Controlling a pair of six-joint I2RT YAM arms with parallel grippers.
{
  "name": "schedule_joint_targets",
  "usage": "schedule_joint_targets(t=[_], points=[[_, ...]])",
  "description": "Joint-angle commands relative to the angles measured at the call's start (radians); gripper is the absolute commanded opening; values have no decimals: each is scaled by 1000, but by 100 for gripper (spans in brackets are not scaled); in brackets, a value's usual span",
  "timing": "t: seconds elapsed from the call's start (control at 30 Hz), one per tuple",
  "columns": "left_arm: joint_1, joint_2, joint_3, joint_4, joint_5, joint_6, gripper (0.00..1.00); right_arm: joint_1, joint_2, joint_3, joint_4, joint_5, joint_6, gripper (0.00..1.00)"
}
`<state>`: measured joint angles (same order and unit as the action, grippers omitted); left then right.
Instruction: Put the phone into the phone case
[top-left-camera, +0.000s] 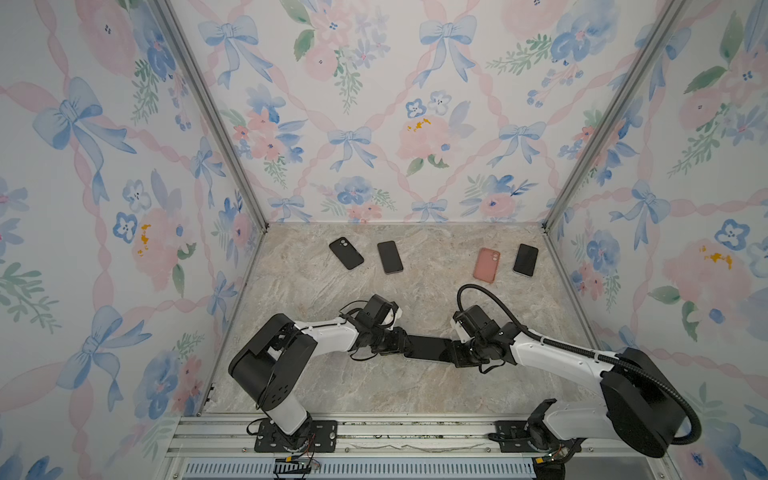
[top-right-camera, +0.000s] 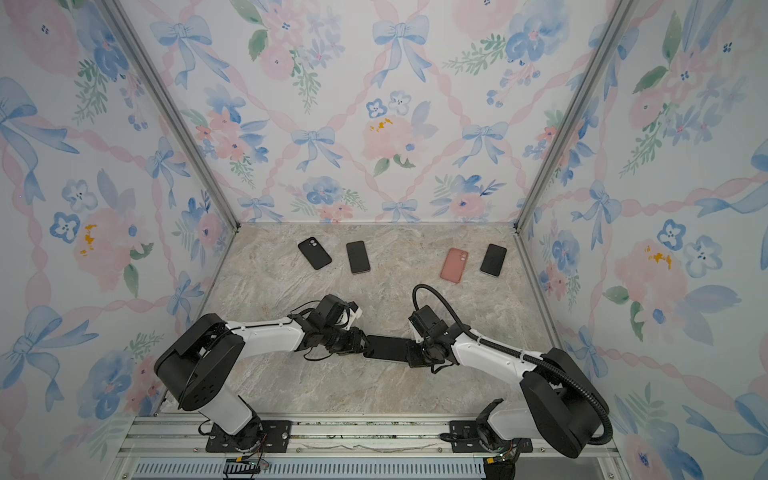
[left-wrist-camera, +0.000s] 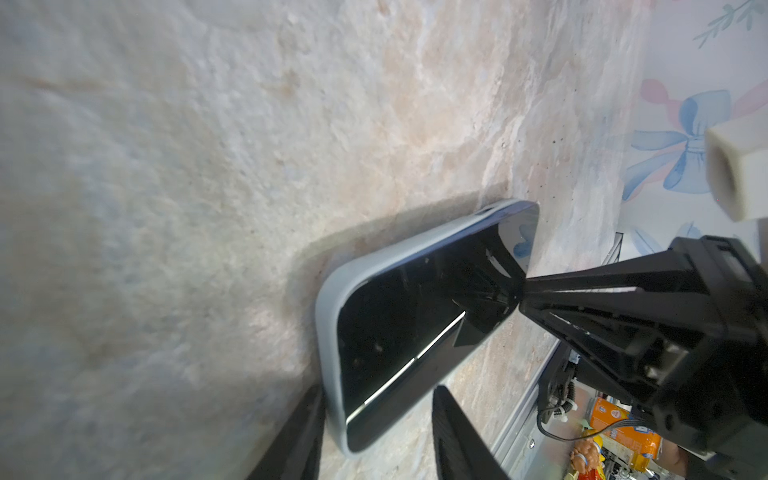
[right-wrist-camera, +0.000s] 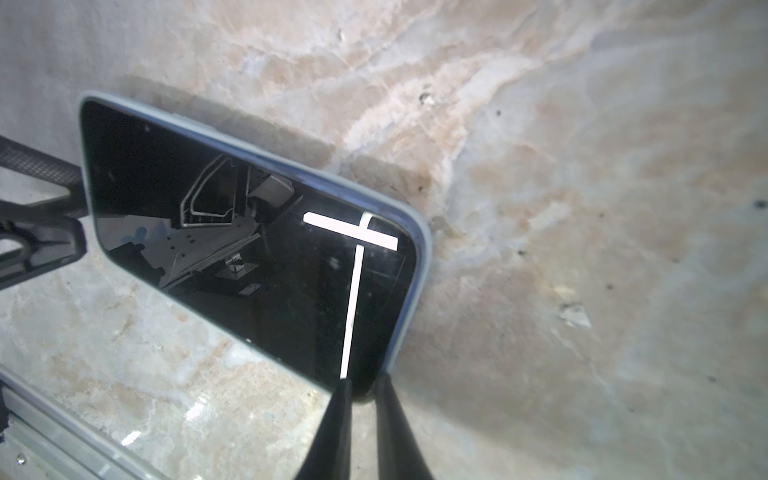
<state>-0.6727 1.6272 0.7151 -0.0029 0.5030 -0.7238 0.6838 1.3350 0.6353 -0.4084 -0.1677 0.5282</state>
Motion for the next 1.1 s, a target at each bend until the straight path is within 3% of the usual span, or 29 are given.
schedule_joint_targets(t=[0.0, 0.17, 0.47, 0.87, 1.07], points=[[0, -32, -43, -43, -7, -12, 59, -10, -74, 2, -17, -3, -44, 22], [-2, -122, -105, -43, -3, -53, 64, -125, -108, -24, 110, -110, -104, 33], [-61, -107, -131, 55, 23, -102, 65, -205, 104, 74, 189, -194, -218, 56], [-77, -40, -152, 157, 36, -135, 59, -198, 200, 92, 213, -227, -247, 61], [-57, 12, -113, 141, 42, -96, 55, -188, 195, 76, 211, -235, -238, 60]])
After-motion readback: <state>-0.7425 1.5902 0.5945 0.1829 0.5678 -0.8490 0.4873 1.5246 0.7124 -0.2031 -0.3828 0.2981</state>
